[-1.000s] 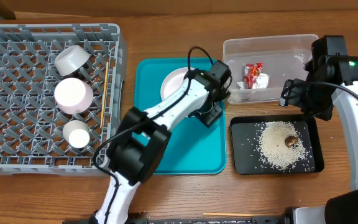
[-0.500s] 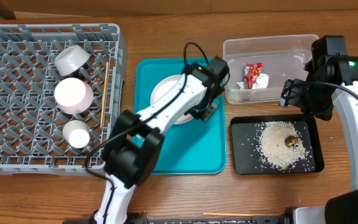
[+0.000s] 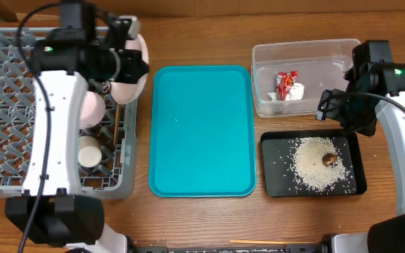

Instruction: Sort waste into correct bins and load items into the dishwasher

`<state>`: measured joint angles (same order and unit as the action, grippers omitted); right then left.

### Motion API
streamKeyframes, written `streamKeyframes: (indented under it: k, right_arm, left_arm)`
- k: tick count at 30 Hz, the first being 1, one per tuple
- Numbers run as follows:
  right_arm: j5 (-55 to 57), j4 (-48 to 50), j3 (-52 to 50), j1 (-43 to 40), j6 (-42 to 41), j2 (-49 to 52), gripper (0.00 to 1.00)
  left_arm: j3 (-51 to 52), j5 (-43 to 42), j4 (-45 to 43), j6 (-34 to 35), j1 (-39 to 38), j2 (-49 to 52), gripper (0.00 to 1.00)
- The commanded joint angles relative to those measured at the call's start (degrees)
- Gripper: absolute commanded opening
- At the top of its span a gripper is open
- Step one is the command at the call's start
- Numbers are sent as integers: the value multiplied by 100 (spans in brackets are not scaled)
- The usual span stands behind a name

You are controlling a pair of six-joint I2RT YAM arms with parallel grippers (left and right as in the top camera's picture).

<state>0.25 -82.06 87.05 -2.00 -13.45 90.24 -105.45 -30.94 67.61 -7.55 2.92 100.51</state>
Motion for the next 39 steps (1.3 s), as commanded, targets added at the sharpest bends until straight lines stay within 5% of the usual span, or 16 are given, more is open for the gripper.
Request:
streamKeyframes:
  k: [1, 8, 20, 24, 30, 31, 33, 34, 39]
  right_arm:
    - [31, 17, 149, 0, -7, -109, 81]
    - [28, 7, 149, 0, -7, -109, 81]
    - [31, 26, 149, 0, -7, -109, 81]
    - [31, 26, 149, 0, -7, -109, 81]
    - [28, 26, 149, 0, -7, -109, 81]
    - [28, 26, 149, 0, -9, -109, 81]
    - [11, 24, 149, 0, -7, -109, 81]
    - [13, 24, 149, 0, -7, -109, 81]
    - [13, 24, 149, 0, -7, -109, 81]
  left_arm:
    - [46, -1440, 109, -494, 627, 350, 4]
    - [46, -2122, 549, -949, 1161, 1176, 4]
    - [-20, -3327, 651, -1176, 1167, 885, 4]
    - [-17, -3145, 688, -1174, 1180, 855, 4]
    - [-4, -1394, 901, -1172, 1167, 855, 4]
    - [-4, -1132, 931, -1150, 1167, 855, 14]
    - [-4, -905, 931, -953, 1169, 855, 79]
    - [-4, -892, 931, -868, 1169, 855, 96]
    - [-11, -911, 1047, -852, 1088, 841, 100]
